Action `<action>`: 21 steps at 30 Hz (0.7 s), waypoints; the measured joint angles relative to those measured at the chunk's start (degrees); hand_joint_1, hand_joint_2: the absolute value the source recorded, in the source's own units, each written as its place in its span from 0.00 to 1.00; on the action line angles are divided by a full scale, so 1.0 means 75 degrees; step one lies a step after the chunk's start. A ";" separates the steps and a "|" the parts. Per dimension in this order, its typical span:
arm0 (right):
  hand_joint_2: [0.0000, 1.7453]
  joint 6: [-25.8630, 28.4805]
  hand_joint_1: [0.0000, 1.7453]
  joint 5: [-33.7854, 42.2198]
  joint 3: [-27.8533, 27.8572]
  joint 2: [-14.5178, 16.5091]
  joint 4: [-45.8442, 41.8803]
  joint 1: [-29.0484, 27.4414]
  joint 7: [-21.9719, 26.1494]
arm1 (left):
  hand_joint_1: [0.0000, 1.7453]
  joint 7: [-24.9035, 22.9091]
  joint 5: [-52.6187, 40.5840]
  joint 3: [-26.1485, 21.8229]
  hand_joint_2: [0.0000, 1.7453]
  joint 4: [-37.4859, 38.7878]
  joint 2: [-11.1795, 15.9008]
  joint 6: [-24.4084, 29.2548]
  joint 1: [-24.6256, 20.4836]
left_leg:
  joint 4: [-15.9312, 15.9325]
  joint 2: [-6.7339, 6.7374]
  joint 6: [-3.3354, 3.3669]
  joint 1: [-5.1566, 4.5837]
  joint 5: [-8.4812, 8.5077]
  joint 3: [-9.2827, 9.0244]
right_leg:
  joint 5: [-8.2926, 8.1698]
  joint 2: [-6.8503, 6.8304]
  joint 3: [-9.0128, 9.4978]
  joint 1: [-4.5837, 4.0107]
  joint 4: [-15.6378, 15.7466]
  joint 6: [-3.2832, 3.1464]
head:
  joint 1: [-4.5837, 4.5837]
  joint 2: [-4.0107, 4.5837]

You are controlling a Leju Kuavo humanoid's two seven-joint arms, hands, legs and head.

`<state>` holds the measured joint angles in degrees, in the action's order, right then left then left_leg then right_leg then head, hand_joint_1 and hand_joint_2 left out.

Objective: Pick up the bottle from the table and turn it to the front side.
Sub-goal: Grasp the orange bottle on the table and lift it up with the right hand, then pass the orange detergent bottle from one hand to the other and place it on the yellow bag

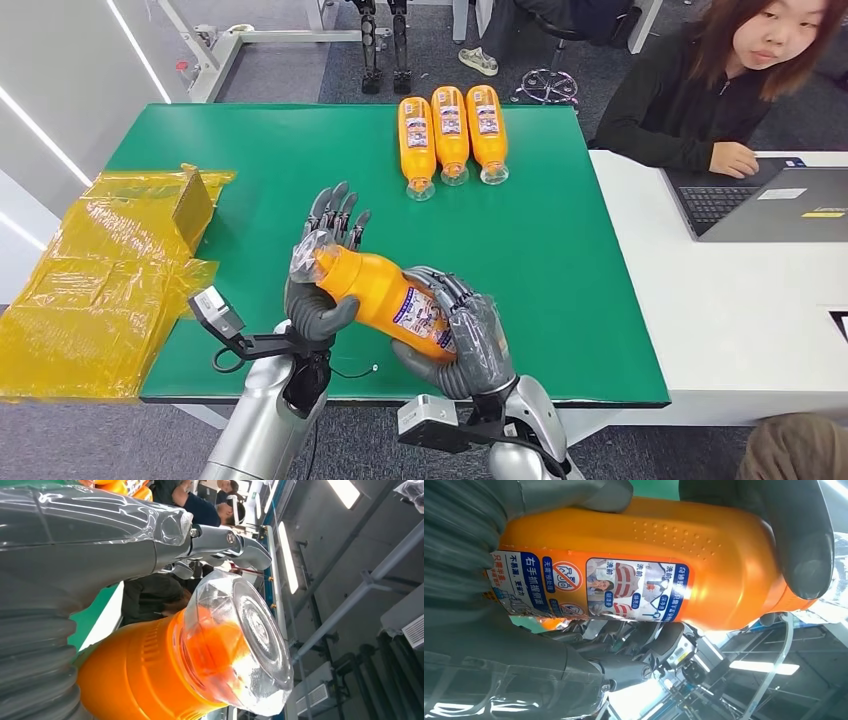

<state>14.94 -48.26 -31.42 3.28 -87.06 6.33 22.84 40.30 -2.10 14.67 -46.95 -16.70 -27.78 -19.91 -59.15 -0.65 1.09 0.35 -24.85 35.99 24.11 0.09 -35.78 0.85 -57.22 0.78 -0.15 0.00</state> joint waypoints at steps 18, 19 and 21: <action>1.00 -0.0044 1.00 0.1076 -0.0130 0.0358 0.1901 0.0101 0.1204 | 0.90 0.0000 0.0158 0.0005 1.00 -0.0272 0.0145 -0.0339 0.0304 | 0.0005 0.0004 -0.0002 0.0003 0.0001 -0.0003 | 0.0006 0.0005 -0.0007 -0.0001 -0.0001 -0.0009 | -0.0001 0.0000; 1.00 0.0004 1.00 0.1076 -0.0147 0.0358 0.1914 0.0083 0.1206 | 0.94 0.0000 0.0160 0.0005 1.00 -0.0280 0.0155 -0.0361 0.0318 | 0.0005 0.0004 -0.0002 0.0003 0.0001 -0.0003 | 0.0006 0.0005 -0.0008 -0.0001 -0.0001 -0.0009 | -0.0001 0.0000; 1.00 0.0114 1.00 0.1068 -0.0173 0.0358 0.1907 0.0024 0.1194 | 0.99 0.0000 0.0163 0.0007 1.00 -0.0307 0.0160 -0.0398 0.0349 | 0.0005 0.0005 -0.0002 0.0002 0.0000 -0.0002 | 0.0006 0.0005 -0.0009 -0.0001 -0.0001 -0.0009 | -0.0001 0.0000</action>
<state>15.80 -40.25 -32.73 5.97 -72.76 6.51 31.79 40.30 -0.88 14.72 -49.25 -15.50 -30.76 -17.30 -59.11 -0.61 1.07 0.37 -24.85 35.97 24.16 0.13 -35.85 0.84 -57.22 0.71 -0.16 0.00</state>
